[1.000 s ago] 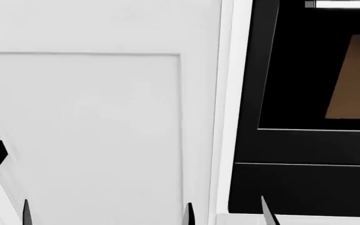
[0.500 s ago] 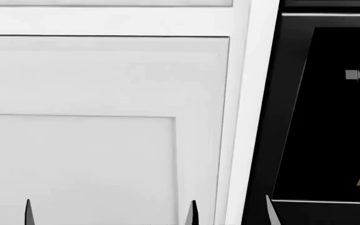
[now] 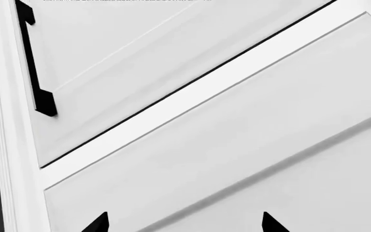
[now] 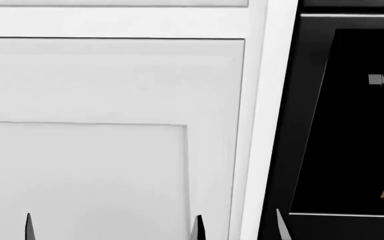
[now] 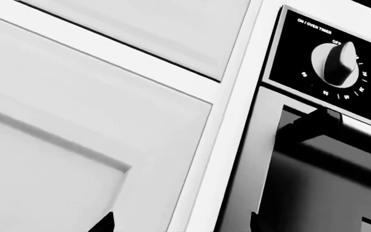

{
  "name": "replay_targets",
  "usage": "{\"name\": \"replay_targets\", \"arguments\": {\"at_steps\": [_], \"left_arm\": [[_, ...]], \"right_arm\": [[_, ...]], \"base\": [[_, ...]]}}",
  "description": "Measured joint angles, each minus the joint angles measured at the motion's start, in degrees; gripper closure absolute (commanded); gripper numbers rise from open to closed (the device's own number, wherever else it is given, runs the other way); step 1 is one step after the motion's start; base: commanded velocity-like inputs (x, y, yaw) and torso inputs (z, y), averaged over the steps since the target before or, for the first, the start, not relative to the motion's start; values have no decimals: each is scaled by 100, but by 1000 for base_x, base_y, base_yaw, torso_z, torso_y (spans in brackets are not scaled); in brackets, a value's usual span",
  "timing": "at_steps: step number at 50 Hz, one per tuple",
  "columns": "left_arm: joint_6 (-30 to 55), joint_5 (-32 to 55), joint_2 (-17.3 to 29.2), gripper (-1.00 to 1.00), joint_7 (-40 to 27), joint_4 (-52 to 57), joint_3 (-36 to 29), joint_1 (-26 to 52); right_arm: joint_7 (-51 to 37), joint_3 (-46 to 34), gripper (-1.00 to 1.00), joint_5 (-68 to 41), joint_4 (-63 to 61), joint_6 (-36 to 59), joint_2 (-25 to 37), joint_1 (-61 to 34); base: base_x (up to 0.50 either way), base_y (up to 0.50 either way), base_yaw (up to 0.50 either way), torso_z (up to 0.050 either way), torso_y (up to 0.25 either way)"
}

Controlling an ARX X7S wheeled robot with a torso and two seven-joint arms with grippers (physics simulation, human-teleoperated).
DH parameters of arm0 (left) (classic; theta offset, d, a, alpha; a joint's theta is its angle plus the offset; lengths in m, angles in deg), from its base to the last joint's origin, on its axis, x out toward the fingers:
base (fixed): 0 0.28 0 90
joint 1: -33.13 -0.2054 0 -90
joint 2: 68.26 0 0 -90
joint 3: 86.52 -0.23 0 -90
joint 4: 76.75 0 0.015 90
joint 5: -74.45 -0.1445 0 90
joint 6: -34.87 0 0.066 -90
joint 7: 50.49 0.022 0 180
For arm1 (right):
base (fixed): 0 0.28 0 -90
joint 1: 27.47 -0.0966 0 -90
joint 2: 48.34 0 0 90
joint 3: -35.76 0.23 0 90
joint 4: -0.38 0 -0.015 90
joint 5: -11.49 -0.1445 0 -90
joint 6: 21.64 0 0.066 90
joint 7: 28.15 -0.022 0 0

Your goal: Close the microwave door

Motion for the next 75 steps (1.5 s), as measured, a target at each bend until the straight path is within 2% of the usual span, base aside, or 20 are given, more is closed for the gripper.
{"name": "replay_targets", "arguments": {"at_steps": [15,27,35,55,66,75], "left_arm": [[-16,-3,29,-100,-38,0,-28,8],[-11,-3,42,-100,-69,49,-41,-15],[4,9,50,-100,-78,91,-44,-21],[29,16,80,-100,-94,123,-74,-6],[22,16,99,-100,-112,99,-98,10],[-15,20,124,-100,-150,55,-114,16]], "right_arm": [[21,-108,-100,326,-59,79,55,25],[658,-601,-100,1821,-1027,733,-220,280],[1343,-939,-100,2391,-1749,1055,-464,219],[2943,-1423,-100,2725,-2687,1940,-1148,-619],[3543,-1826,-100,2992,-3104,2453,-1438,-1181],[3855,-2342,-100,3257,-3484,3237,-1555,-1897]], "base": [[370,-50,0,0,1],[0,0,0,0,0],[0,0,0,0,0],[0,0,0,0,0],[0,0,0,0,0],[0,0,0,0,0]]}}
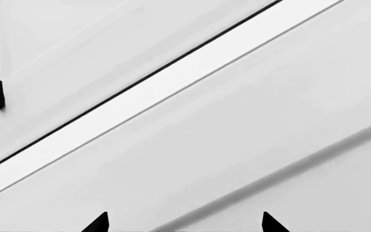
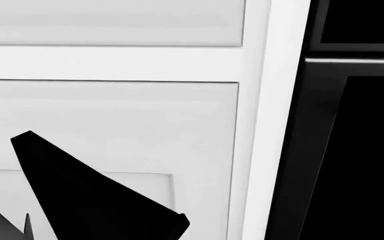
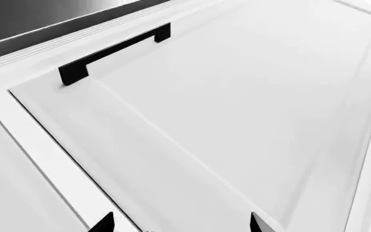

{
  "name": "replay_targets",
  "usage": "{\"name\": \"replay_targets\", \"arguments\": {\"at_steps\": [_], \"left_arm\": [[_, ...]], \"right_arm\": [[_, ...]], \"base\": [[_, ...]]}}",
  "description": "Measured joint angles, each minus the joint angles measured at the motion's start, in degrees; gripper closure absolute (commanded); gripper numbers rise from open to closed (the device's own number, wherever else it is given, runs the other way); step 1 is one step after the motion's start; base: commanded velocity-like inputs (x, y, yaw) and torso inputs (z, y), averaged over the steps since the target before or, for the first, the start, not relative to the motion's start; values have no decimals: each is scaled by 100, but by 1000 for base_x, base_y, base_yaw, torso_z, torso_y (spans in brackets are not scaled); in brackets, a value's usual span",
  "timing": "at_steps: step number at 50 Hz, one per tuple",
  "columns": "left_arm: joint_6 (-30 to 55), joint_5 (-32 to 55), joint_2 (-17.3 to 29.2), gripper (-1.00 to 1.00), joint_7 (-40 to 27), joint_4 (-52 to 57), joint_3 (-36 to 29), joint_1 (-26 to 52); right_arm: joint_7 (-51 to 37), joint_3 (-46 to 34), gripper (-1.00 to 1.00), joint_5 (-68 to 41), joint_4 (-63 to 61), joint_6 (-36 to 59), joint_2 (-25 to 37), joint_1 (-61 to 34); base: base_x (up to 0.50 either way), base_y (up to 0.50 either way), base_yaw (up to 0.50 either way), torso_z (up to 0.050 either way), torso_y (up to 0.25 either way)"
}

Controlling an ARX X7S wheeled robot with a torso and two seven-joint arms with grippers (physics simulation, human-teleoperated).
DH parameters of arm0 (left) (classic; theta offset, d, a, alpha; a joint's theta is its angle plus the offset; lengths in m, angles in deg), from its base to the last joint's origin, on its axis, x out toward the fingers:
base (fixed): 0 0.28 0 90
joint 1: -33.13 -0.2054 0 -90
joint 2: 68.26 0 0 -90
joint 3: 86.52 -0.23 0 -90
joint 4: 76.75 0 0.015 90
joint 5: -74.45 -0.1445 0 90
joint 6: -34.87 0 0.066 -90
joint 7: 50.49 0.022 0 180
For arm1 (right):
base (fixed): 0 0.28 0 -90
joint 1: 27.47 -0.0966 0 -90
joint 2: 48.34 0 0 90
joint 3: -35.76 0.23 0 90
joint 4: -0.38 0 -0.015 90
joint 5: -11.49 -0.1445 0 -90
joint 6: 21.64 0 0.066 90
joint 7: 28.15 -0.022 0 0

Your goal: Close the microwave door

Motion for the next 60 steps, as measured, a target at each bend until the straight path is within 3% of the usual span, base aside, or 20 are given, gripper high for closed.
{"name": "replay_targets", "arguments": {"at_steps": [32,48,60], "left_arm": [[25,13,32,-100,-9,-27,-76,65],[57,9,31,-100,-6,-30,-117,103],[130,-5,19,-100,38,27,-155,130]], "right_arm": [[823,-1791,-100,561,-730,4046,-99,-3576],[1329,-1879,-100,479,-729,5807,-80,-5771],[1869,-1800,-100,624,-570,6576,-33,-7030]], "base": [[0,0,0,0,0],[0,0,0,0,0],[0,0,0,0,0]]}}
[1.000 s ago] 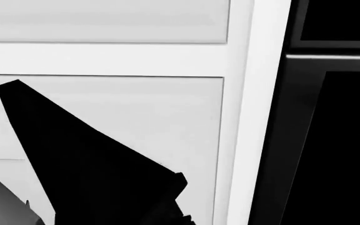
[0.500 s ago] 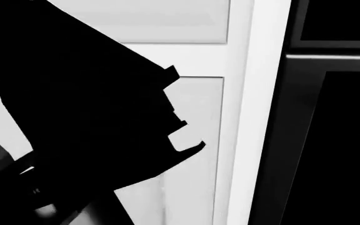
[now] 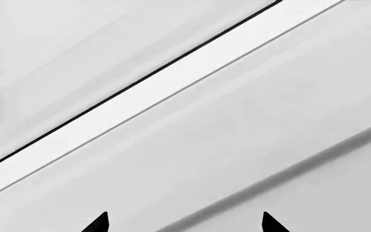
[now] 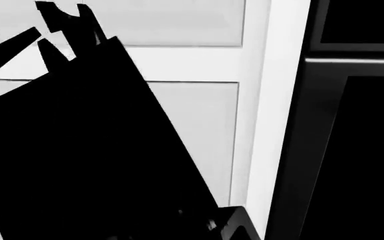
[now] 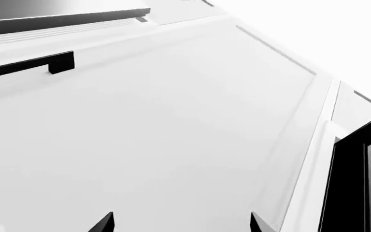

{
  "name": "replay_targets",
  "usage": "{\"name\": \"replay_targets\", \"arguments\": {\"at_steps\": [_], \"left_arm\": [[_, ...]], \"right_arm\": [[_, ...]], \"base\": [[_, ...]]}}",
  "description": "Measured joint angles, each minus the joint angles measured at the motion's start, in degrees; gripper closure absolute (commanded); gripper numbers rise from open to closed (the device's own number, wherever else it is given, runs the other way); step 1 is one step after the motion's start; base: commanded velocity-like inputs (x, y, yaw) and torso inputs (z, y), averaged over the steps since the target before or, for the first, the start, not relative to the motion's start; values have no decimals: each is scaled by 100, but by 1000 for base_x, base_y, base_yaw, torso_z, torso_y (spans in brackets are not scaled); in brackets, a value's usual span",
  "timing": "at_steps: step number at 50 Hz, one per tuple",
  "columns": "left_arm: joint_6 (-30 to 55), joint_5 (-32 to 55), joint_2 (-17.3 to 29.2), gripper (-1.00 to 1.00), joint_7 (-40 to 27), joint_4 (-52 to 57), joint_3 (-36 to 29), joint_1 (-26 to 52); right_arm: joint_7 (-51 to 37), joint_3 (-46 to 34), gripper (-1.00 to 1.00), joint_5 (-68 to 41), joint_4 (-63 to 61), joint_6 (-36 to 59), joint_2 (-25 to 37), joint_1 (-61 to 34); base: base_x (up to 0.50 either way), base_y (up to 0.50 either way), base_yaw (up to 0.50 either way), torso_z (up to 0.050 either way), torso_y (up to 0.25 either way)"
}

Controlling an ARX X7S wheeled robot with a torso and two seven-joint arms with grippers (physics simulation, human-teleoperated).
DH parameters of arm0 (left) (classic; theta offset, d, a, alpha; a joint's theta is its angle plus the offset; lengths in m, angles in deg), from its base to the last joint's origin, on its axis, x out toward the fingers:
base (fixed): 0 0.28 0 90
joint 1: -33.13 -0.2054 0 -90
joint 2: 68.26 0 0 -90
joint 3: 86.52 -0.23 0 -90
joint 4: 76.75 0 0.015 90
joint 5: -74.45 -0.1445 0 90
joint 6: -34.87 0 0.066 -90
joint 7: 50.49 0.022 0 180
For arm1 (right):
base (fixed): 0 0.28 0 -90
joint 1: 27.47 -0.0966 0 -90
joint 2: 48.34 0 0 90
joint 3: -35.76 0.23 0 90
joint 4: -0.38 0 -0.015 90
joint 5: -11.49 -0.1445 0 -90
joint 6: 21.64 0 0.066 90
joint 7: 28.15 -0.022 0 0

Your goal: Close the microwave door

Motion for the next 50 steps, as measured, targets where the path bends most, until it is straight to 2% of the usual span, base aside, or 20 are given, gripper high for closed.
{"name": "replay_targets", "arguments": {"at_steps": [9,27,50], "left_arm": [[45,-30,2,-100,6,45,-10,-5],[81,-49,10,-100,7,61,-50,24],[113,-62,26,-100,14,88,-108,51]], "right_arm": [[82,419,-100,-245,167,125,136,-412],[-135,1291,-100,-943,690,-268,420,-673],[101,2116,-100,-1468,1504,-349,447,-1907]], "base": [[0,0,0,0,0],[0,0,0,0,0],[0,0,0,0,0]]}}
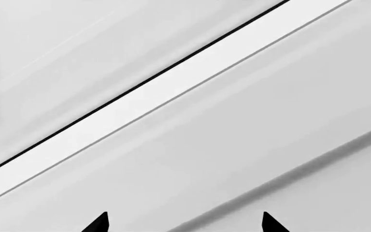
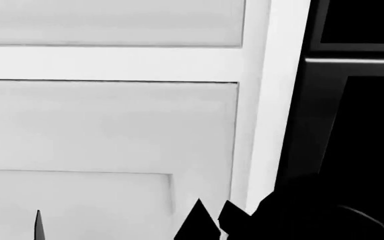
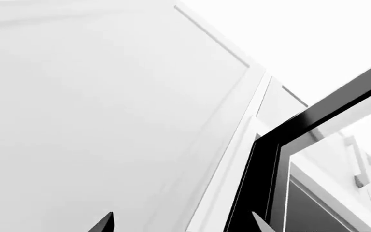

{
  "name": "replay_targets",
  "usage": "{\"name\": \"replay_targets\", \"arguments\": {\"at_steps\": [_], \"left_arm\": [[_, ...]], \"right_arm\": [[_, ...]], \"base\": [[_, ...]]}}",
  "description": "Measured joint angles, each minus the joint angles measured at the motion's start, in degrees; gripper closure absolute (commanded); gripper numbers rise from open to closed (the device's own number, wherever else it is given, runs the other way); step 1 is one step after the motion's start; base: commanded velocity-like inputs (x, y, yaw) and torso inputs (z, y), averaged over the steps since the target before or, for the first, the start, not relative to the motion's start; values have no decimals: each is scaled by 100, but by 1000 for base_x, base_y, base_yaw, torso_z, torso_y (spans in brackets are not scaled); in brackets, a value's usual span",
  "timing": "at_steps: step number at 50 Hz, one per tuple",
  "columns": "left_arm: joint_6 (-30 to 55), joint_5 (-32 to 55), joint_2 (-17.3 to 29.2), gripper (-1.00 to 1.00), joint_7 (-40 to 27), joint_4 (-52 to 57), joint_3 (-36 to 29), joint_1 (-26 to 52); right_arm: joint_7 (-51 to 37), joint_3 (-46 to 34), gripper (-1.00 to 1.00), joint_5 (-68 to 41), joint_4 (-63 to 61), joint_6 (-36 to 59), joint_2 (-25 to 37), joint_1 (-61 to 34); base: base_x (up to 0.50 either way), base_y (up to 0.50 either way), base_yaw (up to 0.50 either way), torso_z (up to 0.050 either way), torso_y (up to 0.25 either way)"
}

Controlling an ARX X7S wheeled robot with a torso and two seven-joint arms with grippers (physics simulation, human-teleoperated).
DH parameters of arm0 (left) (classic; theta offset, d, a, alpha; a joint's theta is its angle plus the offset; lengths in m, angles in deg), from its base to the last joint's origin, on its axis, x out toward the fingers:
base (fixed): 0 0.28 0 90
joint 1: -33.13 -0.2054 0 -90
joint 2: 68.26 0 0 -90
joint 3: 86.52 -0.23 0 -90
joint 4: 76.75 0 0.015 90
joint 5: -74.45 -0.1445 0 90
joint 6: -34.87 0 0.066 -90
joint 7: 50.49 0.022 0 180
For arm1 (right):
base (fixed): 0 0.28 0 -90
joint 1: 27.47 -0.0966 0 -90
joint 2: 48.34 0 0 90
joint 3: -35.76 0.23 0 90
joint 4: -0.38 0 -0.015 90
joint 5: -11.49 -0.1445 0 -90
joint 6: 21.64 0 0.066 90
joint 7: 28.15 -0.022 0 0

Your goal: Close the microwave door

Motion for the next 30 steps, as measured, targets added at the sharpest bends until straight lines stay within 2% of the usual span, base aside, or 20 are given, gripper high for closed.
{"name": "replay_targets", "arguments": {"at_steps": [10,30], "left_arm": [[41,-9,0,-100,24,28,-27,29],[33,-38,37,-100,7,21,-75,42]], "right_arm": [[87,102,-100,-86,296,-15,117,-358],[-364,846,-100,-484,1138,-560,490,-307]], "base": [[0,0,0,0,0],[0,0,0,0,0]]}}
